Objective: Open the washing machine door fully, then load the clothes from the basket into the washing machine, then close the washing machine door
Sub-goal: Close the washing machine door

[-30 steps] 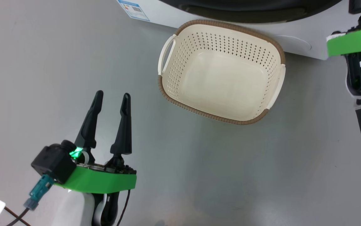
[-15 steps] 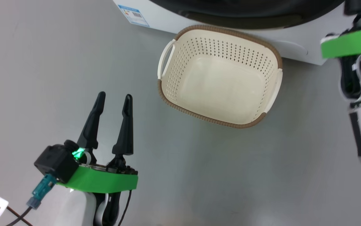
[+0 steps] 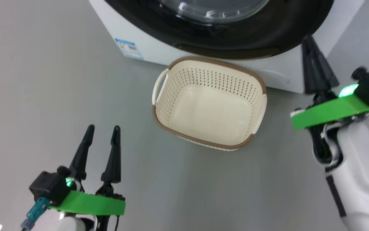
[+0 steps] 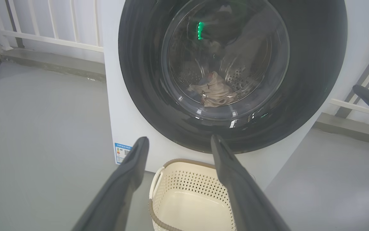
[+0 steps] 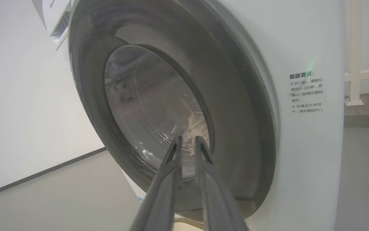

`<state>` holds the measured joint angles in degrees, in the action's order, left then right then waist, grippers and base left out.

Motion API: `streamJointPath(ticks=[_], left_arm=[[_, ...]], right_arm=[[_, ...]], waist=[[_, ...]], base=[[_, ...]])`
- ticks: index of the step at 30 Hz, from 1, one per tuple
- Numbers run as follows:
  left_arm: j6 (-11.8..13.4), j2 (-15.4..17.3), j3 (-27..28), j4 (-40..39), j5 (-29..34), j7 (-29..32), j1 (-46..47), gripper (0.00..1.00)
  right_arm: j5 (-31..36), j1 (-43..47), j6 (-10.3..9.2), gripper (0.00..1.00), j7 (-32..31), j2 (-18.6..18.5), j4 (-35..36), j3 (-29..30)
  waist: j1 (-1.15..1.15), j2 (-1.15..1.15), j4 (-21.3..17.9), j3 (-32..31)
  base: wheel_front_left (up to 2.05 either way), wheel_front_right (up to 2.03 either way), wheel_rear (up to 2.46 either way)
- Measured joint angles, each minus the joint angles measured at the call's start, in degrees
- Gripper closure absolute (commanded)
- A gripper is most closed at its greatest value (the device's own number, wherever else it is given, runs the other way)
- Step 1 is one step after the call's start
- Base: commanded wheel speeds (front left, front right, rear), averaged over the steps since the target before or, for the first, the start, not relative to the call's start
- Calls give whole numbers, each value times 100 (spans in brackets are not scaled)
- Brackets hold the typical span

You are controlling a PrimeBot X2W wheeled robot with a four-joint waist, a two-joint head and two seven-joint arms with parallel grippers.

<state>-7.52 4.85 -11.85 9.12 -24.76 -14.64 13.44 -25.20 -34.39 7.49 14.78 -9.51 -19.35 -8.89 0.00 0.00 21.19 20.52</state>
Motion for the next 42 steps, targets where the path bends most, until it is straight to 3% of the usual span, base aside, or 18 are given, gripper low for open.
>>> streamJointPath(ticks=[18,42], left_arm=[[0,387,249,264,0,1,-705,0],[0,681,397,436,-91,1,-1023,0]], right_arm=[[-56,1740,0,0,-5,352,130,45],[-55,2590,0,0,-7,341,392,345]], waist=[[0,0,-598,-1117],[0,0,-1631,-1576]], base=[[0,0,0],[0,0,0]])
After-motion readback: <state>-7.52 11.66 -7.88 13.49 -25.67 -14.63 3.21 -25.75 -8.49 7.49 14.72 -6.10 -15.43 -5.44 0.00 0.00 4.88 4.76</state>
